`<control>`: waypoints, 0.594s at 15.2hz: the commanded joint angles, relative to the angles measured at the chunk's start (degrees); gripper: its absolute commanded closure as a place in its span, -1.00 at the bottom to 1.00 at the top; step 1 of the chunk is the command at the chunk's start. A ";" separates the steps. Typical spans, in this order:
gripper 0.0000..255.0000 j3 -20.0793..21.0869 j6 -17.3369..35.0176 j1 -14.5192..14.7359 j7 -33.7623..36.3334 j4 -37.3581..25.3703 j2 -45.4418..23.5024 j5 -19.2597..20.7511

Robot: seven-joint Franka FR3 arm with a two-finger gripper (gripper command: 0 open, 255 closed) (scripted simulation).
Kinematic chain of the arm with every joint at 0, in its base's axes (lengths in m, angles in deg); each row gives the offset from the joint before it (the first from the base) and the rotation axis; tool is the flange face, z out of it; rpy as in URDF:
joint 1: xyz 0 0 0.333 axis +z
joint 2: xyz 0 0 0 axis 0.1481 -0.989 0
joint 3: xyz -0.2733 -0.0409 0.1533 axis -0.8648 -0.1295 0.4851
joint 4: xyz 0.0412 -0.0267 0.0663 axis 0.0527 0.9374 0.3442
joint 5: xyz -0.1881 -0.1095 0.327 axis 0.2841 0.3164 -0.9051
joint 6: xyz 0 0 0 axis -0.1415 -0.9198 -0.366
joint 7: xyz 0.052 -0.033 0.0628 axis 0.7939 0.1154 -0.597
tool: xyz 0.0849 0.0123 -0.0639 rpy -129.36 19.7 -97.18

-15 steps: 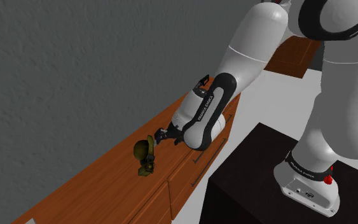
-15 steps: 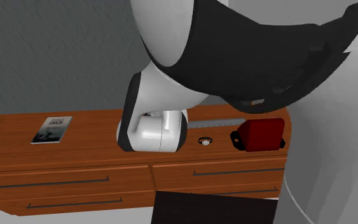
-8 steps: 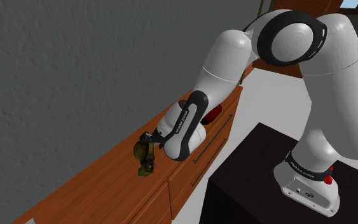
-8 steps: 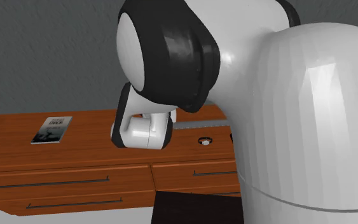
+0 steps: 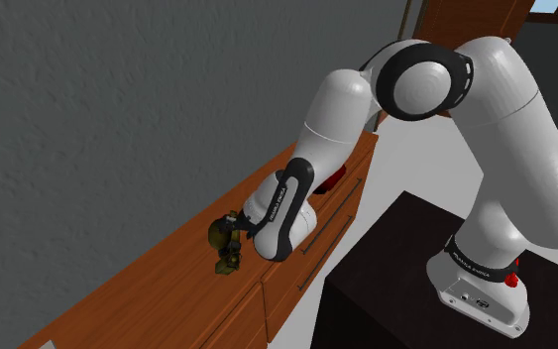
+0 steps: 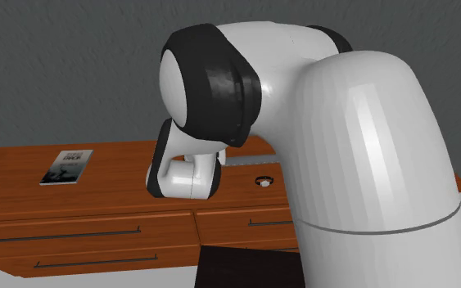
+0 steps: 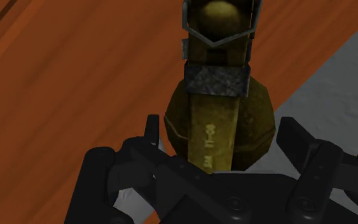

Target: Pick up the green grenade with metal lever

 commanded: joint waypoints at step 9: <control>1.00 0.11 0.31 -0.14 0.03 -0.33 -0.63 0.21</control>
